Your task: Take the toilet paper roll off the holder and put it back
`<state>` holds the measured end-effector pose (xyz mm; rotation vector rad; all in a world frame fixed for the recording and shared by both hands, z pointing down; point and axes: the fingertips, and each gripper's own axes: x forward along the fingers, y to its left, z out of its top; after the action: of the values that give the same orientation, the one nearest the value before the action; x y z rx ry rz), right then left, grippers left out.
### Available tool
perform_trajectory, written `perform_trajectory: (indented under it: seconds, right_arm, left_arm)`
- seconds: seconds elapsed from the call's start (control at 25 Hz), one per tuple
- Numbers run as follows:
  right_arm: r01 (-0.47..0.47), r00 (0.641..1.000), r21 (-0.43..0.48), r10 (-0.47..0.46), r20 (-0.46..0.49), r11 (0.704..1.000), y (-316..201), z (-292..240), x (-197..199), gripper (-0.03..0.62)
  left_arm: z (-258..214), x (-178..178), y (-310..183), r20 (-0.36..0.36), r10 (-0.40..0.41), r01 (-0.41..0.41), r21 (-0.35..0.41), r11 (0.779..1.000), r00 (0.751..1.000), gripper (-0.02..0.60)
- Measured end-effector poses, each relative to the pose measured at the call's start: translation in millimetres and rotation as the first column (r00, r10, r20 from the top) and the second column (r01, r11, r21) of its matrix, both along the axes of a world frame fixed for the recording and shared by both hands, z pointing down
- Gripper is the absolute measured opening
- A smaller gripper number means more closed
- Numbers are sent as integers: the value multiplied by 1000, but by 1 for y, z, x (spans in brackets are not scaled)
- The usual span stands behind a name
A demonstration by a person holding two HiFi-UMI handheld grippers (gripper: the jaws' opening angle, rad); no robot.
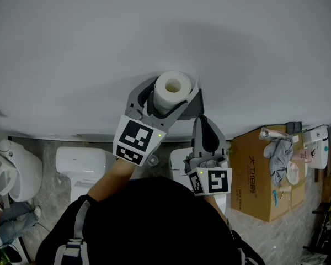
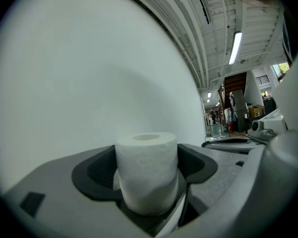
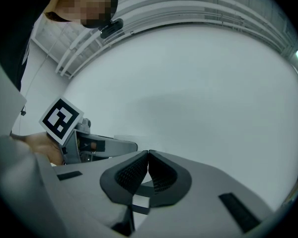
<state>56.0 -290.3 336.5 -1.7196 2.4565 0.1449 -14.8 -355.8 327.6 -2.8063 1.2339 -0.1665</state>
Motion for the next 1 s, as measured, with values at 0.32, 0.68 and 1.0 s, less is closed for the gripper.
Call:
perform_trajectory:
  seconds: [0.32, 0.68, 1.0]
  right_arm:
    - [10, 1000, -1, -10, -5, 1000, 3, 1, -4, 23]
    - [26, 1000, 2, -26, -8, 1000, 13, -1, -11, 23]
    - [39, 999, 12, -39, -5, 999, 23, -5, -17, 23]
  left_arm:
    - [6, -2, 4, -2, 9, -9, -2, 1000, 1000, 463]
    - [-13, -21, 20, -78, -24, 27, 40, 999, 997, 477]
    - [-28, -50, 44, -190, -102, 108, 19, 994, 977, 191]
